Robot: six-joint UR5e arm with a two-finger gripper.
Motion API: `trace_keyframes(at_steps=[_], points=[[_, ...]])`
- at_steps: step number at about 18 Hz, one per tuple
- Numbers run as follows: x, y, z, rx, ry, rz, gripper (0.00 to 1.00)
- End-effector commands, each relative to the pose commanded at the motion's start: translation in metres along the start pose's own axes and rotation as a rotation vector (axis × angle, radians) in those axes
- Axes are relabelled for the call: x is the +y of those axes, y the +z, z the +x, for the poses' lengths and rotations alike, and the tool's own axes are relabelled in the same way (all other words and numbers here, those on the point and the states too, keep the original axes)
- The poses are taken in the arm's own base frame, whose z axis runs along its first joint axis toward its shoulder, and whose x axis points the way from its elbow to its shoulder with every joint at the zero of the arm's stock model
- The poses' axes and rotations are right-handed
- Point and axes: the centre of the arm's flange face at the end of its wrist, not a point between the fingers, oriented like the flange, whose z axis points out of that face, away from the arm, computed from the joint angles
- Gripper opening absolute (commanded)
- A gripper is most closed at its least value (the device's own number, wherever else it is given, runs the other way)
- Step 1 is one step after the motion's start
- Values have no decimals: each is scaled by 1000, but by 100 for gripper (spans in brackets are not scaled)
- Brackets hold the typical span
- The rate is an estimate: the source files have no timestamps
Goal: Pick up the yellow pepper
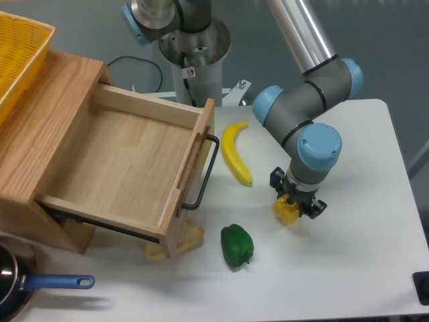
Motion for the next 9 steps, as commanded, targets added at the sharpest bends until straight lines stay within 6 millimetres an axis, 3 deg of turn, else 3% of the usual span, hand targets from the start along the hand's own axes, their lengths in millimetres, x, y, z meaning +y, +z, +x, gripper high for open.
trace_keyframes(at_steps=[4,9], points=[[1,-12,-2,-19,-14,6,18],[4,-50,-14,-77,-31,20,18]])
